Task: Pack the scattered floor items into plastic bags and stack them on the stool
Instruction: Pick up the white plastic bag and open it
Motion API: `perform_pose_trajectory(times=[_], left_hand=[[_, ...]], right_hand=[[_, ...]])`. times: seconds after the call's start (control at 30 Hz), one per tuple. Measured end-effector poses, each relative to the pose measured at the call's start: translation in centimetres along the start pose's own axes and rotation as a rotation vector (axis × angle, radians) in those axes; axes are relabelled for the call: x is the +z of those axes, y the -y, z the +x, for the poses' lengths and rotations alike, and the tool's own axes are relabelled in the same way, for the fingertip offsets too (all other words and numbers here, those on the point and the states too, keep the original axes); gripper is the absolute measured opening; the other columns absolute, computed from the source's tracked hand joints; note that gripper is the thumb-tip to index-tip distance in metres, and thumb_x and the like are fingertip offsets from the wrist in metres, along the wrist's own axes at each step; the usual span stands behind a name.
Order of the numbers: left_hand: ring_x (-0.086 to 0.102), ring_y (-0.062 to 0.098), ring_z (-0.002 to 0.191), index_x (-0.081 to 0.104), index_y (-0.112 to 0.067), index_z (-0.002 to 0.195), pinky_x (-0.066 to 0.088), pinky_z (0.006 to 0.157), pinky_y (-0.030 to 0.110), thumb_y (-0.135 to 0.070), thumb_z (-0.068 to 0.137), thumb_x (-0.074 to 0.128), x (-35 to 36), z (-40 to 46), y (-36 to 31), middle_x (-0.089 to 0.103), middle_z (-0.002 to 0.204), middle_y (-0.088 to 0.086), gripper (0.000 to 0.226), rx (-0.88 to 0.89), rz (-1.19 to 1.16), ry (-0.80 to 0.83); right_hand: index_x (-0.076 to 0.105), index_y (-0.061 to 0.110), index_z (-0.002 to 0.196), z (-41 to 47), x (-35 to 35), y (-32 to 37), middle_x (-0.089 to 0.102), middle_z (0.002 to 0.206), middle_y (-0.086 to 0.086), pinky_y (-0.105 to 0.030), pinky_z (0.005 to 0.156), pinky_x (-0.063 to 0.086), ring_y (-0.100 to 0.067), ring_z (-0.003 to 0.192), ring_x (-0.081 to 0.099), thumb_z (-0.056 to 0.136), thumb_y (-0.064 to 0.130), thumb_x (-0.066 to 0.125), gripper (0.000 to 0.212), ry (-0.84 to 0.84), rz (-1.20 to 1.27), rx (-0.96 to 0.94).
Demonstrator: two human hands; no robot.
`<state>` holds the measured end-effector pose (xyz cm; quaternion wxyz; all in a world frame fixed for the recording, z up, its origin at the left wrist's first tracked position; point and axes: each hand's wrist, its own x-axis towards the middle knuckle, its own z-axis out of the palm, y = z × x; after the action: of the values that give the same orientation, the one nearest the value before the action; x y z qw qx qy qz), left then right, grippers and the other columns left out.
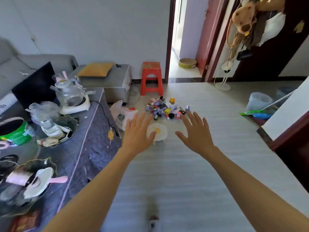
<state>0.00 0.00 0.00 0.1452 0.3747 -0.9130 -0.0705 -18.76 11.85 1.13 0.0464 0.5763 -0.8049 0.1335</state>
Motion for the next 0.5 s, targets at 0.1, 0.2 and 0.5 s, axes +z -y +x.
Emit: perform_pose_trajectory(times=[0.1, 0.2, 0.5], left_hand=[[0.022, 0.035, 0.139, 0.037, -0.020, 0.139, 0.017, 0.110, 0.053, -0.056, 0.080, 0.025, 3.8, 2.0, 1.5, 0.031, 0.149, 0.010, 0.070, -0.042, -0.043, -0.010], [0.024, 0.036, 0.138, 0.040, -0.018, 0.137, 0.017, 0.109, 0.055, -0.053, 0.082, 0.029, 7.2, 4.4, 3.7, 0.033, 0.148, 0.012, 0.066, -0.068, -0.070, 0.024], [0.007, 0.028, 0.143, 0.029, -0.023, 0.142, 0.009, 0.112, 0.051, -0.047, 0.090, 0.044, 12.0, 13.2, 7.8, 0.019, 0.154, 0.005, 0.060, -0.287, -0.227, 0.171]], right_hand=[[0.024, 0.021, 0.146, 2.0, 4.7, -0.5, 0.019, 0.155, -0.008, -0.051, 0.114, 0.010, -0.028, 0.144, 0.013, 0.083, 0.058, 0.028, 0.074, 0.096, -0.001, 0.040], [0.021, 0.022, 0.147, 4.4, 8.9, -0.5, 0.016, 0.156, -0.007, -0.050, 0.115, 0.007, -0.026, 0.145, 0.009, 0.091, 0.055, 0.038, 0.068, 0.177, 0.051, 0.068], [0.023, 0.020, 0.146, 14.4, 14.3, -1.8, 0.017, 0.156, -0.008, -0.048, 0.115, 0.006, -0.026, 0.145, 0.009, 0.089, 0.056, 0.036, 0.069, 0.246, 0.157, 0.138]])
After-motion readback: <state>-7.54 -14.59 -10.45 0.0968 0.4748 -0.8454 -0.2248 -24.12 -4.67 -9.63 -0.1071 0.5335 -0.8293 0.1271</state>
